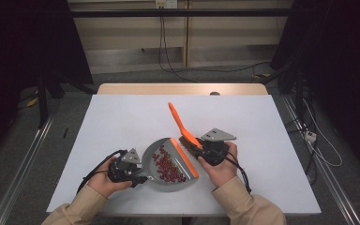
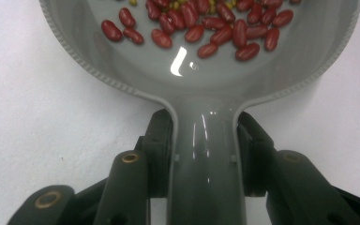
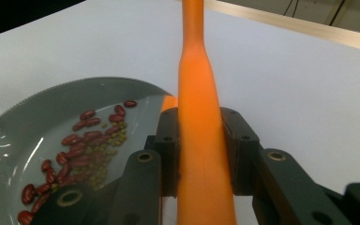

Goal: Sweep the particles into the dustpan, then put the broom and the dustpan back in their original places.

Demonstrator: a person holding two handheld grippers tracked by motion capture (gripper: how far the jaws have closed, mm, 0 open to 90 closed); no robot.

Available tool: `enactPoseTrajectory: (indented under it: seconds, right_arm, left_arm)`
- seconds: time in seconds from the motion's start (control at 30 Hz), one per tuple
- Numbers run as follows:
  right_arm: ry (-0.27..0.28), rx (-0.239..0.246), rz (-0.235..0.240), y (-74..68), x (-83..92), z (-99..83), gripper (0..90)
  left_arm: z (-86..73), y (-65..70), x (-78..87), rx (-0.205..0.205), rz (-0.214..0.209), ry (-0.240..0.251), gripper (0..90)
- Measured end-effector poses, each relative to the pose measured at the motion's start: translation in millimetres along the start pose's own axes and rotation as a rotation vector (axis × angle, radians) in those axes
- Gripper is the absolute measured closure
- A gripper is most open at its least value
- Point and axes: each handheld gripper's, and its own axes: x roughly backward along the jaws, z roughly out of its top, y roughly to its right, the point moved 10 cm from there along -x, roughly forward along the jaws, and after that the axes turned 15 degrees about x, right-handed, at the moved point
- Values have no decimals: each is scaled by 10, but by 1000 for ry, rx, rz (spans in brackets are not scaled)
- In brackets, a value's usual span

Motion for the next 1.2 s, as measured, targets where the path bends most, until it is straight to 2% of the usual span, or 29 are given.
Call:
enactPoseTrajectory:
  seconds: [0.03, 0.1, 0.13, 0.17, 0.23, 0.3, 0.33, 0.43, 0.6, 0.63, 0.67, 0.7, 0.8, 0.83, 0.93, 1.1, 1.2]
  right_arm:
    - [-1, -6, -5, 34, 26, -25, 713]
    - [-2, -19, -16, 103, 78, -72, 713]
    - [-3, -23, -22, 134, 103, -89, 713]
    - [-1, -25, -32, 169, 128, -103, 713]
    - [2, -33, -37, 227, 171, -125, 714]
    - [4, -42, -51, 282, 209, -147, 713]
    - [4, -43, -53, 302, 224, -157, 713]
    - [5, -49, -65, 372, 252, -200, 713]
    - [5, -61, -83, 474, 294, -240, 713]
    - [6, -57, -89, 495, 298, -248, 714]
    - [4, -60, -95, 509, 302, -259, 713]
    - [2, -56, -101, 527, 303, -272, 713]
    - [-7, -57, -112, 566, 304, -307, 713]
    - [-8, -53, -114, 576, 306, -313, 713]
    - [-9, -59, -118, 594, 321, -324, 713]
    - [1, -71, -122, 663, 368, -344, 713]
    - [2, -78, -134, 729, 397, -375, 713]
  left_arm:
    - [3, 0, 8, -9, 1, 16, 630]
    - [35, 36, -1, 43, -16, 77, 632]
    - [32, 31, 11, 37, -15, 78, 632]
    - [33, 17, 14, 25, 8, 84, 633]
    - [45, 32, 7, 42, -3, 107, 633]
    - [59, 2, 13, 53, 19, 124, 634]
    - [63, -3, 17, 51, 3, 128, 634]
    - [79, -47, 36, 53, 18, 155, 634]
    - [142, -73, 80, 80, 3, 233, 633]
    - [142, -97, 94, 75, 16, 234, 633]
    - [151, -104, 97, 93, 16, 251, 633]
    - [155, -121, 103, 90, 9, 257, 633]
    - [166, -184, 133, 114, 39, 275, 632]
    - [172, -198, 144, 123, 31, 282, 632]
    - [177, -277, 179, 165, 64, 294, 632]
    - [190, -395, 235, 229, 80, 309, 632]
    - [186, -478, 255, 265, 112, 313, 632]
